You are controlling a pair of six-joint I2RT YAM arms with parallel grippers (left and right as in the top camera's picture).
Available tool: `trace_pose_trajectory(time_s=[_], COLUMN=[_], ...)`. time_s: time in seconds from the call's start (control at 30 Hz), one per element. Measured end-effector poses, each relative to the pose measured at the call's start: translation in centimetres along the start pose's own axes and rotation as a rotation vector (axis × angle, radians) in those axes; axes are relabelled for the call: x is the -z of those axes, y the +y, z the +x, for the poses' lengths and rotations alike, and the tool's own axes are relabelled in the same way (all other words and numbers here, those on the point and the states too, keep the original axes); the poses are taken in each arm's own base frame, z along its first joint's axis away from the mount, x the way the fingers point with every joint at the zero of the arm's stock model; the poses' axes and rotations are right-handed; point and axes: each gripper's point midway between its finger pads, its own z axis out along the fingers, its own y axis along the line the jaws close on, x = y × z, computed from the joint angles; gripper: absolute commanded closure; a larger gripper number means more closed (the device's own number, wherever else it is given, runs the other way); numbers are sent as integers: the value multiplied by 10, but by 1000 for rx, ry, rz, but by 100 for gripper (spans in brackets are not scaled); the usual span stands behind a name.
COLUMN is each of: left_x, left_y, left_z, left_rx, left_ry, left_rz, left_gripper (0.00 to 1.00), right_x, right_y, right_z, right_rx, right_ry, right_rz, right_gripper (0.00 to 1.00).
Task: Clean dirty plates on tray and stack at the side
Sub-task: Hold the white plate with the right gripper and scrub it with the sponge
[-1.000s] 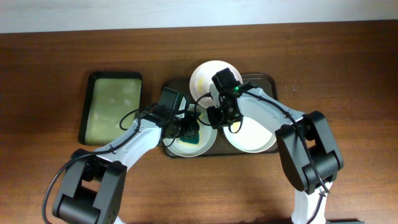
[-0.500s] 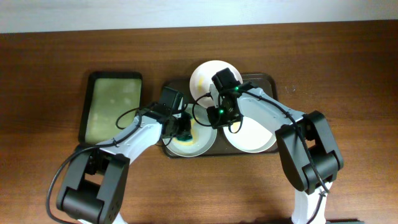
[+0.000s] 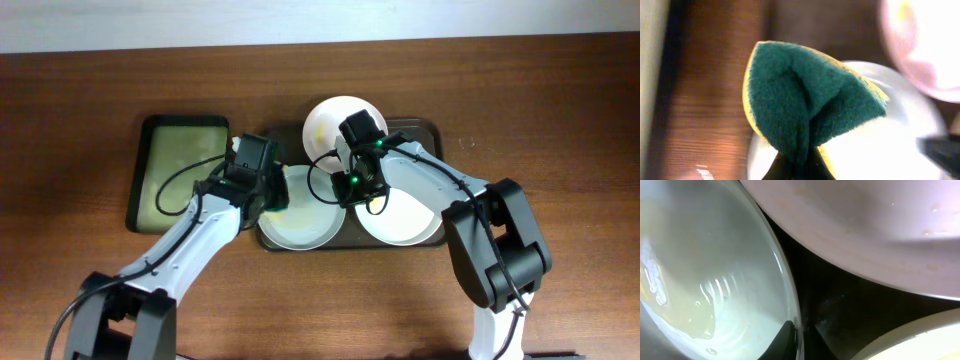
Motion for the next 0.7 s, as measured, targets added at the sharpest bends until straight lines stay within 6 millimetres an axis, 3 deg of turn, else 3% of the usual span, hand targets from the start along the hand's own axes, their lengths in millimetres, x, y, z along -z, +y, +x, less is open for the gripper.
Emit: trace_pose_trajectory(time_s=[0.13,0.27,0.33,0.7], left_x=[-4,-33,-42,-48], left_y=[-21,-27,-25,-11], left_z=[13,47,54,48], left_rx=[48,38,43,10], left_ry=[68,192,217,176], left_rz=[102,91,80,-49], left_gripper=[100,100,100,100], right_x=[0,0,0,0], right_y=[0,0,0,2], right_z=[0,0,0,-1], right_rx=[0,0,0,2], right_ry=[0,1,1,-2], right_rz=[0,0,1,-10], right_gripper=[90,90,90,90])
